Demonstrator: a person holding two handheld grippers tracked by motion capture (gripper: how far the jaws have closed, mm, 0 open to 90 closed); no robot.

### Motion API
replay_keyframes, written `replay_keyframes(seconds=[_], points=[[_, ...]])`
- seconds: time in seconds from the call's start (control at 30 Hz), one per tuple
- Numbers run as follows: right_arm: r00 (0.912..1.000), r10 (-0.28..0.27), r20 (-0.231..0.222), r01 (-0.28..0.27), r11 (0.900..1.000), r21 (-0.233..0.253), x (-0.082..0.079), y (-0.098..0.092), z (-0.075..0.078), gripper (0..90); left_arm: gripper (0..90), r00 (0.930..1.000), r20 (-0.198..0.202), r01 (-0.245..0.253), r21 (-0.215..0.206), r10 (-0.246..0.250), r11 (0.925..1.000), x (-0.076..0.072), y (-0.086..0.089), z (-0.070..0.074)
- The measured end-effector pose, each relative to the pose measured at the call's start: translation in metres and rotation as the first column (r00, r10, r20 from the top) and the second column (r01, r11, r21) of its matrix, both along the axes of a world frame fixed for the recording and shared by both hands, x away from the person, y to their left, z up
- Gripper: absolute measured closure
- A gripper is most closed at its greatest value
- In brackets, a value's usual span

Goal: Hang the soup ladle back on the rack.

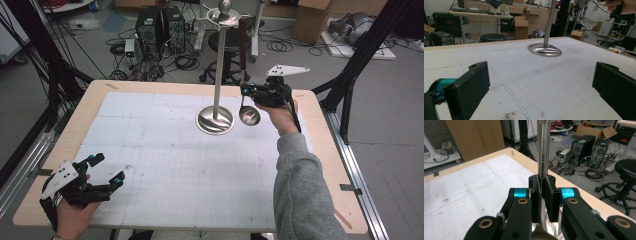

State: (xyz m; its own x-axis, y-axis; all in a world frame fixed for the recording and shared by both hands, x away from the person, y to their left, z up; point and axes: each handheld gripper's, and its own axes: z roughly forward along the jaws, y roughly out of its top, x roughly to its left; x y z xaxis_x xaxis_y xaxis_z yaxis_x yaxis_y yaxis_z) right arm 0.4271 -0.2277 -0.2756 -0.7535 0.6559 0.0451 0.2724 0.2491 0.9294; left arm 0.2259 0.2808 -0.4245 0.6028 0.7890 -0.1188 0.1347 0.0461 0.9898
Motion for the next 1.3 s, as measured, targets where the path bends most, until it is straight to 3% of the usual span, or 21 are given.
replay_keyframes(seconds=[0.37, 0.53, 0.73, 0.87, 1.07, 1.3], points=[[0.9995, -0.029, -0.012, 0.029, 0.999, -0.014, 0.005, 0.013, -0.001, 84.5, 1.8, 1.0, 0.001, 0.001, 0.003, -0.001, 1.0, 0.0, 0.001, 0.001], [0.9991, -0.041, 0.011, 0.041, 0.999, -0.023, 0.004, 0.014, -0.002, 81.1, 1.8, 1.0, 0.003, 0.003, 0.001, -0.003, 1.0, -0.001, 0.0, 0.001], [0.9973, -0.039, 0.061, 0.041, 0.998, -0.039, -0.002, 0.012, -0.001, 58.0, 1.8, 1.0, 0.004, -0.004, 0.001, 0.004, 1.0, -0.002, 0.002, 0.001], [0.9957, -0.044, 0.081, 0.045, 0.999, -0.016, -0.011, 0.006, -0.003, 42.6, 1.8, 1.0, 0.008, 0.002, 0.001, -0.002, 1.0, -0.001, 0.001, 0.001], [0.9978, -0.006, 0.067, 0.005, 1.0, 0.025, -0.028, -0.008, -0.01, 17.8, 1.8, 0.9999, 0.006, 0.011, -0.002, -0.011, 0.9999, 0.003, -0.004, 0.001], [0.9988, 0.003, 0.05, -0.006, 0.998, 0.061, -0.045, -0.018, -0.022, 0.1, 1.8, 0.9997, 0.014, 0.022, -0.011, -0.022, 0.9997, 0.01, -0.009, 0.002]])
